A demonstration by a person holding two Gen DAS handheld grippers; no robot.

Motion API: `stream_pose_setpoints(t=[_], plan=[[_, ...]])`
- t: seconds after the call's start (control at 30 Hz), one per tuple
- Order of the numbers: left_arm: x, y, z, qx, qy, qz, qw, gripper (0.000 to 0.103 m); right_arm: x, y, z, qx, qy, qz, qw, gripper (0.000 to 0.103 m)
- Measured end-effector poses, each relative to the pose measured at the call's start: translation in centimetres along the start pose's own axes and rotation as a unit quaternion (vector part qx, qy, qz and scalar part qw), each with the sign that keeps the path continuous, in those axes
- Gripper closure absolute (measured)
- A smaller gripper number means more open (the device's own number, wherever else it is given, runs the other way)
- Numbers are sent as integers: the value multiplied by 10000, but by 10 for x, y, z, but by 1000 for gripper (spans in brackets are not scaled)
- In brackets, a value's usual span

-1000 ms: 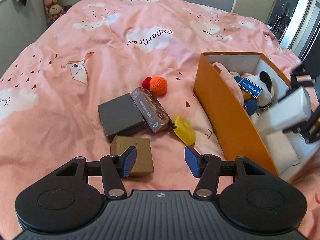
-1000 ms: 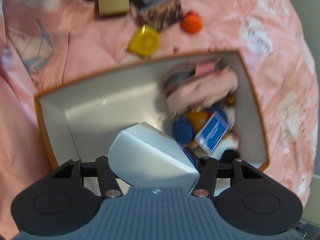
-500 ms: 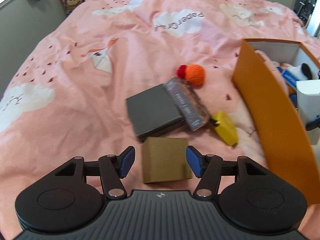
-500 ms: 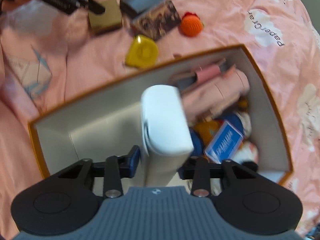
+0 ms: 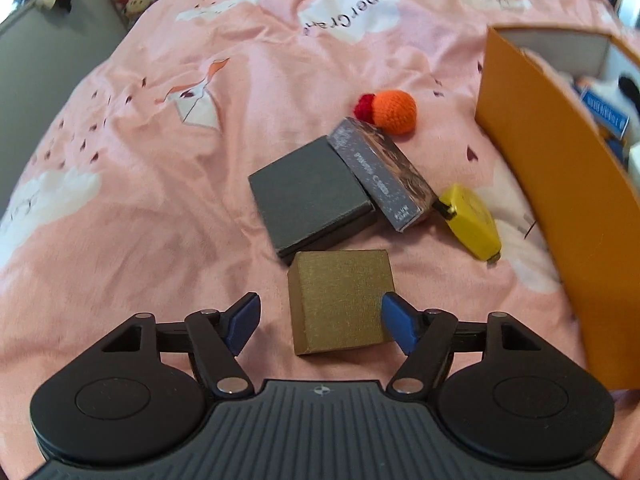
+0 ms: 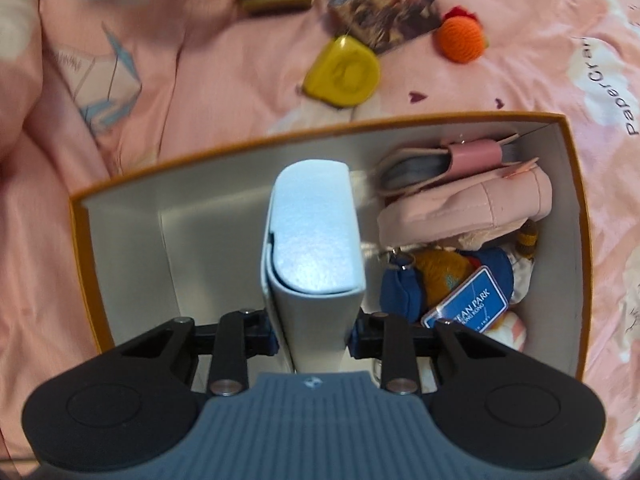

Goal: Organize objects
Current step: 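Grasp the brown cardboard cube with the left tool while the right tool lowers the white case into the box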

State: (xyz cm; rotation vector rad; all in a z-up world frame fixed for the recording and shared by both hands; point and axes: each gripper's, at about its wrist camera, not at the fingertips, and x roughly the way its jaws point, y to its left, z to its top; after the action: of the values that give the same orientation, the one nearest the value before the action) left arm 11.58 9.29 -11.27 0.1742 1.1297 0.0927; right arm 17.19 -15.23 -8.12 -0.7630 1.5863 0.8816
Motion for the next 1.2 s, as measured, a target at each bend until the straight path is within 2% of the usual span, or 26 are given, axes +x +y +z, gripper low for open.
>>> stream_pose_setpoints(t=[0.07,0.2,0.27,0.33,0.4,0.47,0.57,0.77,0.93,1.07,1.1,1.17,1.2], plan=[[5,-7,1,19,49,152,9999,17,3,-1,1,-139,154,-28,9998,71],[11,-18,3,-129,29,237,9996,17,9,1,5,-422,174,6,9990,71],[16,-26,2,-65,28,406,9991,20,16,5,8,-646,289,94,9974,71],[22,-32,-1,64,77,417,9991,20,26,7,11,-858,528,167,9948,71],[23,-33,-3,124,42,533,9985,24,40,6,9,-938,812,173,9921,72],[24,-30,-3,80,139,494,9987,26,50,2,8,-880,860,179,9922,72],[29,-26,-9,62,345,366,9987,26,60,-3,7,-794,746,276,9937,72],[22,-11,-16,-337,59,74,9994,30,66,-13,6,-543,326,346,9974,70],[6,-9,-14,-286,-70,-86,9995,32,64,-25,-4,-153,69,260,9995,59],[-11,-14,-13,52,69,-292,9995,32,59,-27,-12,67,-97,234,9997,48],[-17,-17,-14,205,102,-326,9992,32,57,-28,-15,114,-143,219,9996,48],[-28,-23,-14,535,126,-371,9978,32,53,-30,-21,254,-241,169,9992,53],[-32,-25,-15,679,156,-410,9967,32,51,-32,-24,354,-241,248,9988,60]])
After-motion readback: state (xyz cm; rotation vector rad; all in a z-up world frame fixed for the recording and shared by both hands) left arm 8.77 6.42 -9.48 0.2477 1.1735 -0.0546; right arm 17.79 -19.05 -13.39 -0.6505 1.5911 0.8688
